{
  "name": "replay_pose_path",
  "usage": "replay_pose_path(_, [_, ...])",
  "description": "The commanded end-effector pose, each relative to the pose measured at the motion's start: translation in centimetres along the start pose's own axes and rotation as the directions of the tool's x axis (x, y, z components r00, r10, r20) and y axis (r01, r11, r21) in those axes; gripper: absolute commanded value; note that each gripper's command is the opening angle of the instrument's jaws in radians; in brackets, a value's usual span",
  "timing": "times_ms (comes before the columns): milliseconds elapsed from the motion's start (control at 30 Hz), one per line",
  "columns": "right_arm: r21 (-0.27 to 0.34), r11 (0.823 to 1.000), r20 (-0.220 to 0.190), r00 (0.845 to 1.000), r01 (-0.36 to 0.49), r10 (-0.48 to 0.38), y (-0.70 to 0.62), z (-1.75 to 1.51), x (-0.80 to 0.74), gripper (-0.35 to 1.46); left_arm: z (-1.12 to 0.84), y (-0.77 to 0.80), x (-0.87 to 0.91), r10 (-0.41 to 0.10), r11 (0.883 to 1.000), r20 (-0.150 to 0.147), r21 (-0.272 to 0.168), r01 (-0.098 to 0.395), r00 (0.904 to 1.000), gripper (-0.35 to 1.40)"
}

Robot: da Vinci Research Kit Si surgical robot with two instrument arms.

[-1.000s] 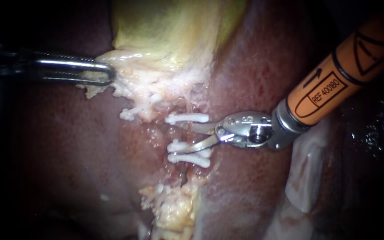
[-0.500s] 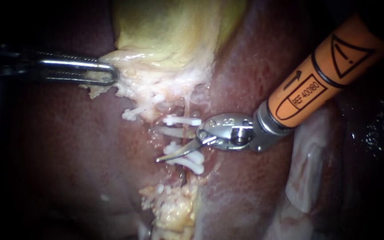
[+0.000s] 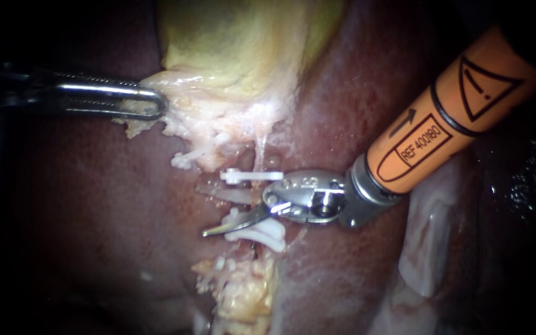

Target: Go to the cutting position right tube

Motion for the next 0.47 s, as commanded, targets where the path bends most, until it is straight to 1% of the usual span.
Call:
replay_pose_path(33, [0.001,1.000,0.001,1.000,0.000,0.000,-0.01,-0.01,0.01,1.21,0.00,0.00,0.00,0.000,1.000,0.000,0.000,0.000,1.0000,-0.35])
replay_pose_path(367, [0.002,1.000,0.001,1.000,0.000,0.000,-0.01,-0.02,0.01,1.21,0.00,0.00,0.00,0.000,1.000,0.000,0.000,0.000,1.0000,-0.35])
replay_pose_path(467, [0.001,1.000,0.001,1.000,-0.018,0.018,0.00,-0.02,0.01,1.21,0.00,0.00,0.00,0.000,1.000,0.000,0.001,0.000,1.0000,-0.35])
